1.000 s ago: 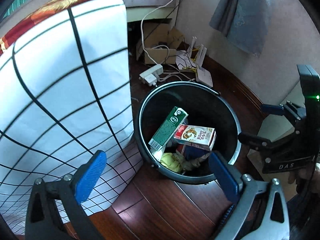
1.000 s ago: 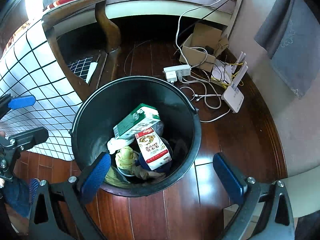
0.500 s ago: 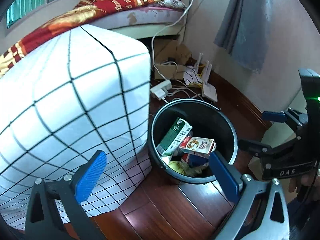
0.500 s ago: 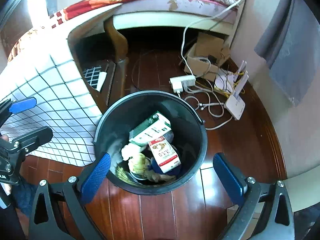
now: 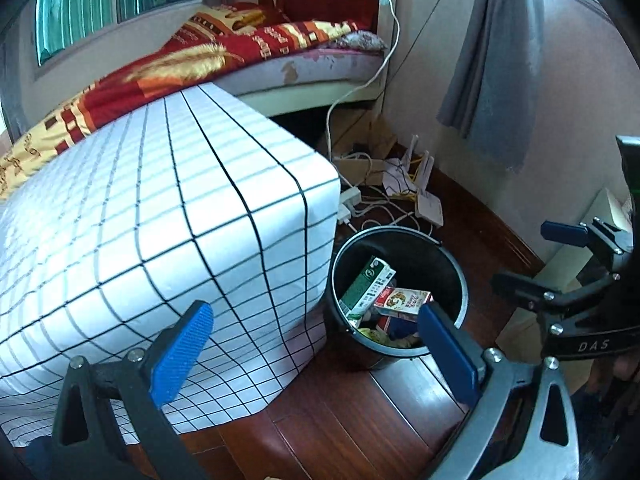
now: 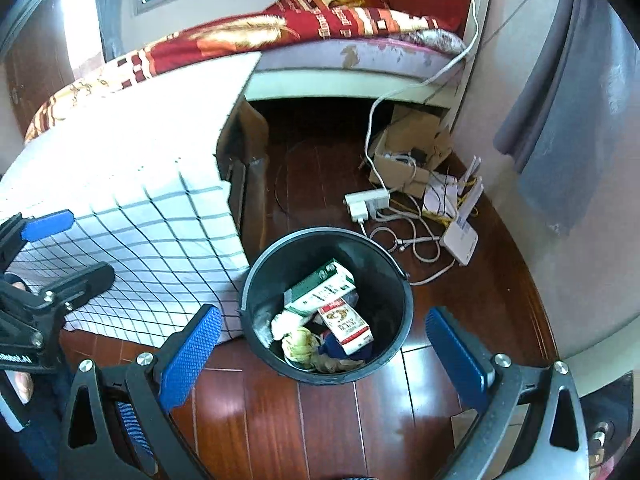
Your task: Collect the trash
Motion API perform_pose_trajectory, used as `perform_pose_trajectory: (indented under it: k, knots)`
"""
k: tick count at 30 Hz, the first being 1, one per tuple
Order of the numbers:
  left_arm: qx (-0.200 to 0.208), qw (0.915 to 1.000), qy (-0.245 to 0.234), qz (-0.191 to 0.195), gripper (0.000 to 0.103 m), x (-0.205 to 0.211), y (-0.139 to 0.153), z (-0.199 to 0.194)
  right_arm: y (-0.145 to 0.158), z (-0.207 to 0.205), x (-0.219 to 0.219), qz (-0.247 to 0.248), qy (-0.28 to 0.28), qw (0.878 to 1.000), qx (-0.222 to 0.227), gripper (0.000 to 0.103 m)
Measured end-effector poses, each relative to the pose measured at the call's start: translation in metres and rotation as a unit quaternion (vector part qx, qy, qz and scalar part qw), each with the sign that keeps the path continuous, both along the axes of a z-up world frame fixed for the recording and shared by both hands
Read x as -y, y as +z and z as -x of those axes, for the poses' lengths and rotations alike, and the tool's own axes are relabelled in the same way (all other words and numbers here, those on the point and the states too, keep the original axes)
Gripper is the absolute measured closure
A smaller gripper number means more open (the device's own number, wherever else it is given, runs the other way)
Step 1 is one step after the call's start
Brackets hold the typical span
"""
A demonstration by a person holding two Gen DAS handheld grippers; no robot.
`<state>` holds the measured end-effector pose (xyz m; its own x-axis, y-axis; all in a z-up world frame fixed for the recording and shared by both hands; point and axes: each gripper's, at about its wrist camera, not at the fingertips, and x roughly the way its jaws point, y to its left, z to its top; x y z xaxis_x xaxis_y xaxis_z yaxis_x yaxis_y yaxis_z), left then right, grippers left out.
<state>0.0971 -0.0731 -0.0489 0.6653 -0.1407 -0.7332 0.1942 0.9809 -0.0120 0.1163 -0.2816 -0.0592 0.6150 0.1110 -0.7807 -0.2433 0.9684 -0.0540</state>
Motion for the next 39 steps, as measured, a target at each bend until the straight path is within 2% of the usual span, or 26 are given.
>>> perform_pose_trajectory:
  k: [12,17,22,31,39]
  knots:
    - [0.065,0.9979,0.000,-0.003,0.001,-0.008,0.065,0.057,0.081,0.054,-0.014,-0.023,-0.017,0.997,0.066,0.000]
    - [0.087,0.9960,0.020,0.006,0.000,-0.016,0.090,0.075,0.115,0.080,-0.013,-0.009,-0.040,0.994,0.106,0.000]
    - [0.106,0.9938,0.028,0.017,0.000,-0.016,0.109,0.090,0.142,0.107,-0.007,0.001,-0.040,0.990,0.132,0.000]
    - [0.126,0.9916,0.021,0.021,0.000,-0.015,0.124,0.117,0.175,0.151,-0.002,-0.014,-0.053,0.983,0.173,0.000]
    - [0.141,0.9897,0.015,0.022,0.000,-0.013,0.131,0.124,0.186,0.157,-0.006,-0.011,-0.049,0.981,0.187,0.000]
